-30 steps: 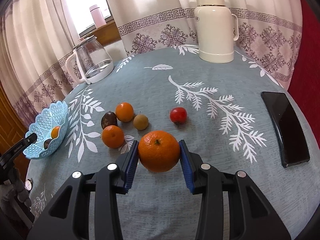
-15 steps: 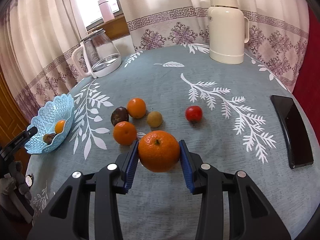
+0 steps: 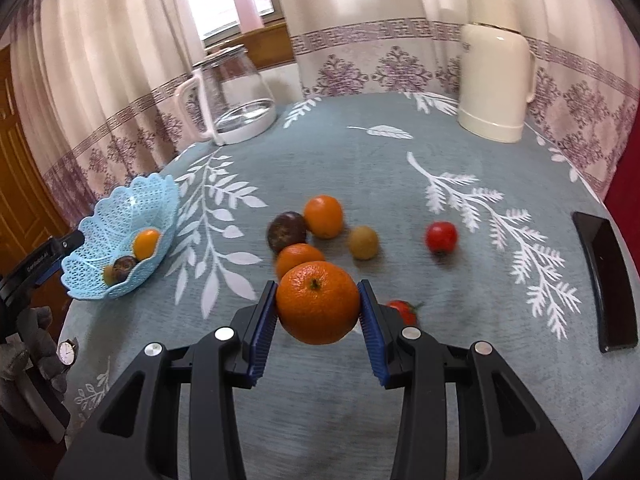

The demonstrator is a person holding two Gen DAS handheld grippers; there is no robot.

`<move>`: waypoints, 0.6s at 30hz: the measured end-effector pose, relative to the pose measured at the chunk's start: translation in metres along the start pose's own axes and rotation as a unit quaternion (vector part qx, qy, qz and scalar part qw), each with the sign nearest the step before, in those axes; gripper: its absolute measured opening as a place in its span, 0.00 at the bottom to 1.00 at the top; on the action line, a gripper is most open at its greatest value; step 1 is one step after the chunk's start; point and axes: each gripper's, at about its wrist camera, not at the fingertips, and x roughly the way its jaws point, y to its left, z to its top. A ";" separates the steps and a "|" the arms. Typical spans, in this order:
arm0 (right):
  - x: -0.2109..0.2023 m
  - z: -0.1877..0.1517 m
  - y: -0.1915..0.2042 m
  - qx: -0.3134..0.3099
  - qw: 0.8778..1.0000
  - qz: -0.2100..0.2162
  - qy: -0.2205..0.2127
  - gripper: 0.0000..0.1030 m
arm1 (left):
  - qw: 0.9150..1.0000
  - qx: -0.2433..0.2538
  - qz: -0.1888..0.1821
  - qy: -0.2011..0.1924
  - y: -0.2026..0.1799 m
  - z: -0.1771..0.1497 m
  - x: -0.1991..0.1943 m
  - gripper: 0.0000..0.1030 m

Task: Organize fruits
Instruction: 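Lower the held orange into the blue basket and open the right tool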

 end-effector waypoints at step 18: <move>0.023 0.022 0.128 -0.120 0.988 0.096 0.002 0.39 | 0.999 -0.017 0.005 -0.027 0.018 0.013 -0.018 0.91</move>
